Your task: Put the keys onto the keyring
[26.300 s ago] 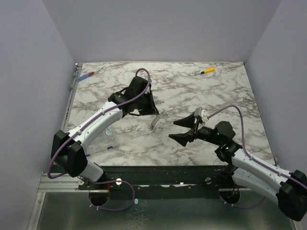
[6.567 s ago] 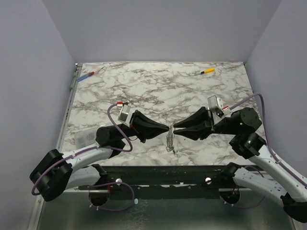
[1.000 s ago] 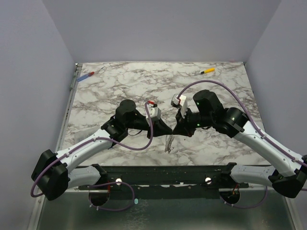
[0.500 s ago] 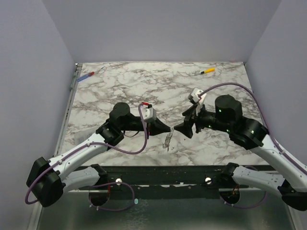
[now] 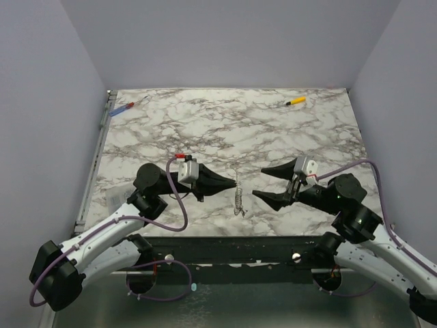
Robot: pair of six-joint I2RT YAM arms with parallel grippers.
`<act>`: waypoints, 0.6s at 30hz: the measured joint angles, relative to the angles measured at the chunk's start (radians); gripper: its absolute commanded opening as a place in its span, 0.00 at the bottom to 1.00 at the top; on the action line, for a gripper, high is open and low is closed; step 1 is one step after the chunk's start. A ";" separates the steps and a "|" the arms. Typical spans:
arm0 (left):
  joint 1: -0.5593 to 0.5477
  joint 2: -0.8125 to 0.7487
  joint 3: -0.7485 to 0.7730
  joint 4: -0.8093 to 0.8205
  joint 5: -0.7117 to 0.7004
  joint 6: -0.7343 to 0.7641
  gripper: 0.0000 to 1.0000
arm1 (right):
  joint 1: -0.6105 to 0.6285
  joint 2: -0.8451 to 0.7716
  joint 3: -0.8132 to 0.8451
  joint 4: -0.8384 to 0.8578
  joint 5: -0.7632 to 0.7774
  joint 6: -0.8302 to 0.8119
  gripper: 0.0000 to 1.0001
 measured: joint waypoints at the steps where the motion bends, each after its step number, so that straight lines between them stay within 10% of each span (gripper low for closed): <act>1: 0.000 -0.004 -0.011 0.039 0.001 -0.020 0.00 | 0.000 -0.008 -0.024 0.026 -0.018 -0.005 0.63; 18: 0.007 0.018 -0.082 0.487 0.008 -0.285 0.00 | 0.000 0.076 -0.091 0.372 -0.249 0.002 0.31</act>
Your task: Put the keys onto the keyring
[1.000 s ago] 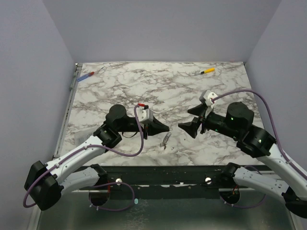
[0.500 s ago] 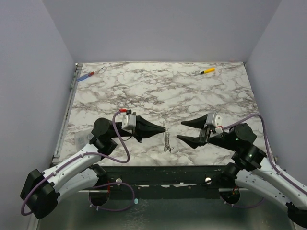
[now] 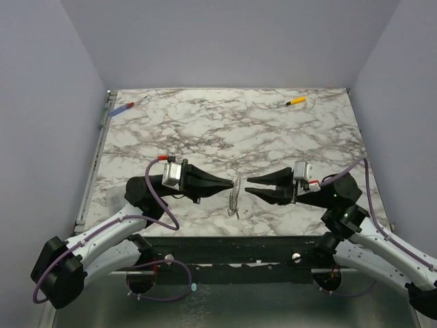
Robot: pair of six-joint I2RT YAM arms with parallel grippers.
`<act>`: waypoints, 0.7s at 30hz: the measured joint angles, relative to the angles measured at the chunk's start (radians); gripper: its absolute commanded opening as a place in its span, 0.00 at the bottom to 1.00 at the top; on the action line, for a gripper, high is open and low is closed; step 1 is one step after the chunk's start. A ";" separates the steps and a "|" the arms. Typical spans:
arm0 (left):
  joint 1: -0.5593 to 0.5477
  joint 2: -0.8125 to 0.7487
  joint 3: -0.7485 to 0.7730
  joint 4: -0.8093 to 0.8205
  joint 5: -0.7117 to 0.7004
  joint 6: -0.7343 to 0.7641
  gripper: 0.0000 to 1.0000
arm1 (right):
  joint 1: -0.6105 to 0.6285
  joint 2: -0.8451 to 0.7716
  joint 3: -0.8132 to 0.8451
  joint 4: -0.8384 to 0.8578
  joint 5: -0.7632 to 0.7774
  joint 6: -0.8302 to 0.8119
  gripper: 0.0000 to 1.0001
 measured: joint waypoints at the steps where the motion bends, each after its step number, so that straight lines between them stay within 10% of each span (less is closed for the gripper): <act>1: 0.000 0.003 -0.002 0.014 0.000 -0.010 0.00 | 0.000 0.008 0.000 0.012 -0.006 0.005 0.30; 21: 0.006 0.044 -0.014 0.104 -0.002 -0.074 0.00 | 0.000 0.113 0.017 0.140 -0.104 0.106 0.25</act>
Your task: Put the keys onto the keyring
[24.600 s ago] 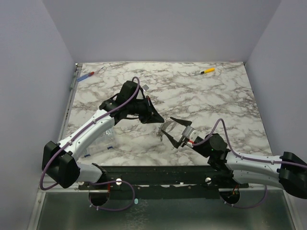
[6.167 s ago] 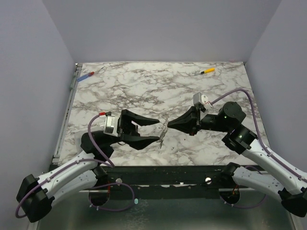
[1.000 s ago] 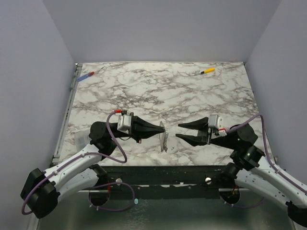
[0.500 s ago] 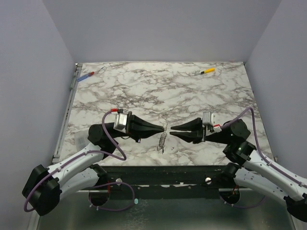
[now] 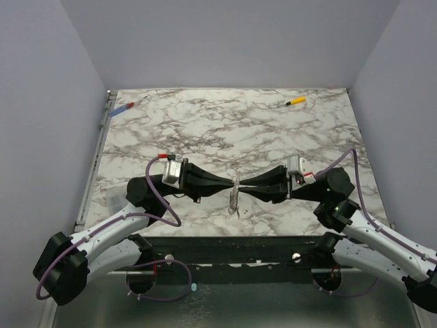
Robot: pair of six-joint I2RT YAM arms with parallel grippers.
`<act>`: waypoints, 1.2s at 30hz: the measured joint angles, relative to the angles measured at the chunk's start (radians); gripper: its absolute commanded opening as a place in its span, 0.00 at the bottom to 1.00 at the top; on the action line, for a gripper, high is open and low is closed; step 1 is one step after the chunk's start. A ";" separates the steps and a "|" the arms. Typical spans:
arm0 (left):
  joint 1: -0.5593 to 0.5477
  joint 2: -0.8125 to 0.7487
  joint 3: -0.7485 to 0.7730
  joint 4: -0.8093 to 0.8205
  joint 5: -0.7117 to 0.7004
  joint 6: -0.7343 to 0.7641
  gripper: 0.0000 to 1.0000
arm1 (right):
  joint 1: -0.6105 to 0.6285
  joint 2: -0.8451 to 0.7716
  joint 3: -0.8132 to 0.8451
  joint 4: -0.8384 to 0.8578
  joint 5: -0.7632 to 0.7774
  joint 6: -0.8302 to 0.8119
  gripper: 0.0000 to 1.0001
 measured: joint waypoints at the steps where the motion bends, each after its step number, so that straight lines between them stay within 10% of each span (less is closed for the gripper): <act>1: 0.001 0.000 0.000 0.003 0.000 -0.002 0.00 | 0.000 0.005 0.002 0.007 -0.001 0.007 0.25; 25: 0.003 0.001 -0.009 0.018 -0.006 -0.006 0.00 | 0.000 0.078 0.012 0.132 -0.027 0.091 0.21; 36: 0.009 0.004 -0.009 0.024 -0.015 -0.013 0.00 | 0.000 0.100 0.013 0.164 -0.029 0.106 0.01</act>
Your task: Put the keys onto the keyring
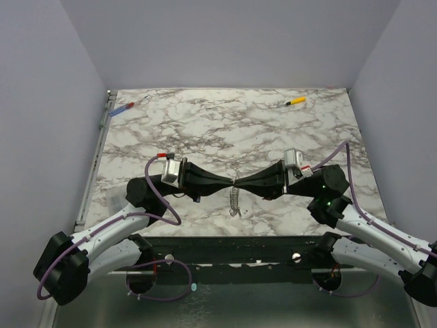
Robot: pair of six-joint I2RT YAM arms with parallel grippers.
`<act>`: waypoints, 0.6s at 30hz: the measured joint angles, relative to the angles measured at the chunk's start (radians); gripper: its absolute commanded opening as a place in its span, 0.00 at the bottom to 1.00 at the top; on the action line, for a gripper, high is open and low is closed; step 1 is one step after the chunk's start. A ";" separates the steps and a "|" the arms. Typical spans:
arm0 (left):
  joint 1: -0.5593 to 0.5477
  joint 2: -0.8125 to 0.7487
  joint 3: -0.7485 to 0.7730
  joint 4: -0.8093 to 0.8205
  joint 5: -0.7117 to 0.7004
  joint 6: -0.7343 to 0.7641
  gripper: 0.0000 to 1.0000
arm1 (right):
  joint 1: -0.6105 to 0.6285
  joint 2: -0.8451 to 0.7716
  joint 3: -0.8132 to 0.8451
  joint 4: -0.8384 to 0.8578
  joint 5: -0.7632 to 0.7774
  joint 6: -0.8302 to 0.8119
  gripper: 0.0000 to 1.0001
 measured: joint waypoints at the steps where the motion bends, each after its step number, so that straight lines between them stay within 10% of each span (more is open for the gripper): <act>1: 0.000 0.000 0.000 0.000 0.000 -0.001 0.00 | 0.000 0.000 0.000 0.000 0.000 0.000 0.01; 5: 0.000 0.000 0.000 0.000 -0.003 -0.003 0.05 | 0.000 -0.004 0.002 -0.011 0.009 -0.009 0.01; 11: 0.011 0.002 -0.003 0.000 -0.008 -0.003 0.42 | 0.000 -0.022 0.021 -0.087 0.027 -0.049 0.01; 18: 0.034 -0.035 -0.004 -0.117 -0.006 0.057 0.48 | 0.000 -0.058 0.050 -0.190 0.059 -0.121 0.01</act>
